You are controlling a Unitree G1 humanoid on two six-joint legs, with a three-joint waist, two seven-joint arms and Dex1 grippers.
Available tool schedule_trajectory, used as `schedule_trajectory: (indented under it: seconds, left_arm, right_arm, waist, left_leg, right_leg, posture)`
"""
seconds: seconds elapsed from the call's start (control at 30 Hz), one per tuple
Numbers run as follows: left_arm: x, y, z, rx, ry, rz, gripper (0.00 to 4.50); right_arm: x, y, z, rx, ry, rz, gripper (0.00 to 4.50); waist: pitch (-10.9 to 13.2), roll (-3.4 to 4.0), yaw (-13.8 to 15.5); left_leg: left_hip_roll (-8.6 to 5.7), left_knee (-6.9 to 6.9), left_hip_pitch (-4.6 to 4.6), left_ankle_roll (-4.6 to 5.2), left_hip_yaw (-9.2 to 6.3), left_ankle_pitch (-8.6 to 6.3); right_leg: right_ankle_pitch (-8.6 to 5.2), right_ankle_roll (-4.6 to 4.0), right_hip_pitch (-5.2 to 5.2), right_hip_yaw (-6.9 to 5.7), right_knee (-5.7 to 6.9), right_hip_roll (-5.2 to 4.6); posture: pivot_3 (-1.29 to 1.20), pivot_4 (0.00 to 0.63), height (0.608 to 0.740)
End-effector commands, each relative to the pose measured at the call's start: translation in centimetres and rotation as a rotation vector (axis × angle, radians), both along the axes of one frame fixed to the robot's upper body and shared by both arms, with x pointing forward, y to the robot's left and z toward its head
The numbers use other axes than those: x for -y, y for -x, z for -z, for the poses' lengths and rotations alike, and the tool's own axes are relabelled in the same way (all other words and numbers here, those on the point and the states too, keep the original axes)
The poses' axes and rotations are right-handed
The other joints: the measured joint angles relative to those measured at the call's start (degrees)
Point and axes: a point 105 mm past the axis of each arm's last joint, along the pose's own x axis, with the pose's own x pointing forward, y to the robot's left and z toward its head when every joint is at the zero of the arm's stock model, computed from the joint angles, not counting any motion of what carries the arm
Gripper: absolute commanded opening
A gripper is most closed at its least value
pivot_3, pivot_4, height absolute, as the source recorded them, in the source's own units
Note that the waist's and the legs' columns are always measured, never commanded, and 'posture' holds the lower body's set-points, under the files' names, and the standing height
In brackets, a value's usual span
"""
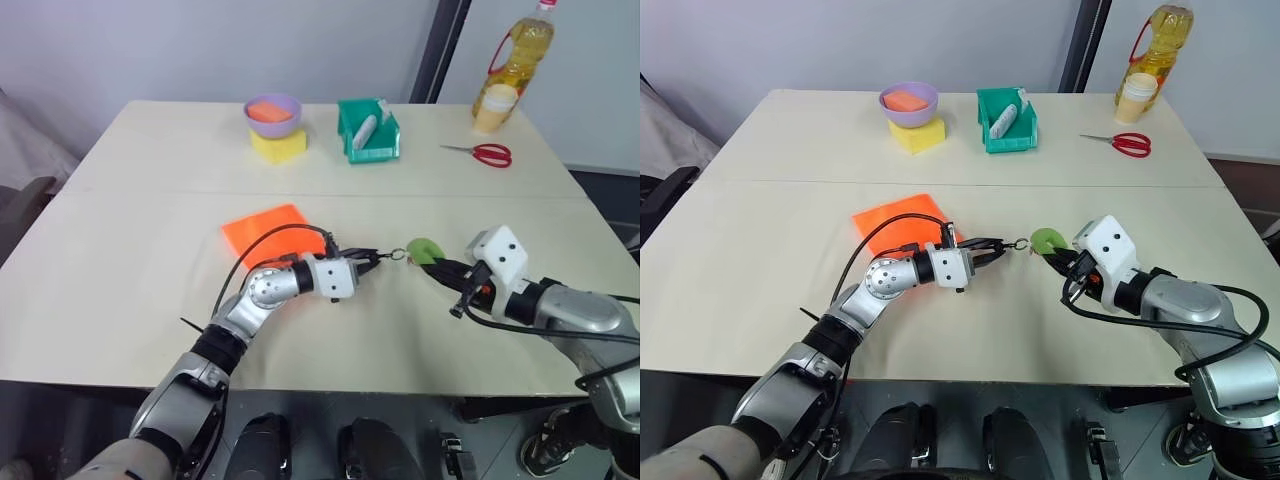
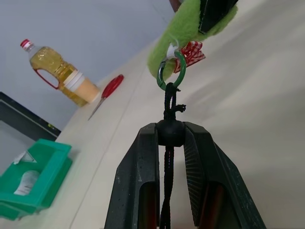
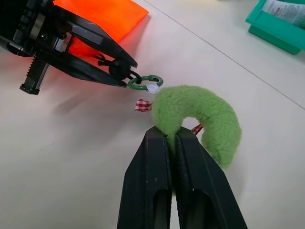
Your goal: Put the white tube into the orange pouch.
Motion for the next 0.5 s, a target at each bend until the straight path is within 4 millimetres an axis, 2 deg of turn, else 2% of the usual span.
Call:
schedule_trajectory:
  seconds: [0.03, 0.2, 0.5]
  left_arm:
    - [-0.4, -0.2, -0.8, 0.036, 0.002, -0.012, 0.22]
    - [-3.1, -0.5, -0.3, -0.005, -0.026, -0.063, 0.22]
    - [-10.2, -0.5, 0.6, -0.088, -0.104, -0.231, 0.22]
  right_arm:
    - [-0.3, 0.2, -1.3, 0.054, 0.003, -0.018, 0.00]
    - [0.3, -0.2, -1.3, 0.068, 0.013, 0.013, 0.00]
    - [1.3, -0.8, -0.9, 0.075, 0.052, 0.055, 0.00]
  waist:
    - [0.00, 0.00, 0.00]
    - [0.00, 0.01, -0.14]
    - [-0.01, 0.02, -0.04]
  left_leg:
    - [0.00, 0.00, 0.00, 0.00, 0.00, 0.00]
    - [0.02, 0.00, 0.00, 0.00, 0.00, 0.00]
    - [0.03, 0.07, 0.00, 0.01, -0.02, -0.01]
  right_leg:
    - [0.00, 0.00, 0.00, 0.00, 0.00, 0.00]
    - [0.00, 0.00, -0.01, 0.00, 0.02, 0.00]
    - [0.00, 0.00, 0.02, -0.01, 0.04, -0.03]
  posture:
    - [0.00, 0.150, 0.737]
    - [0.00, 0.150, 0.737]
    - [0.00, 0.150, 0.737]
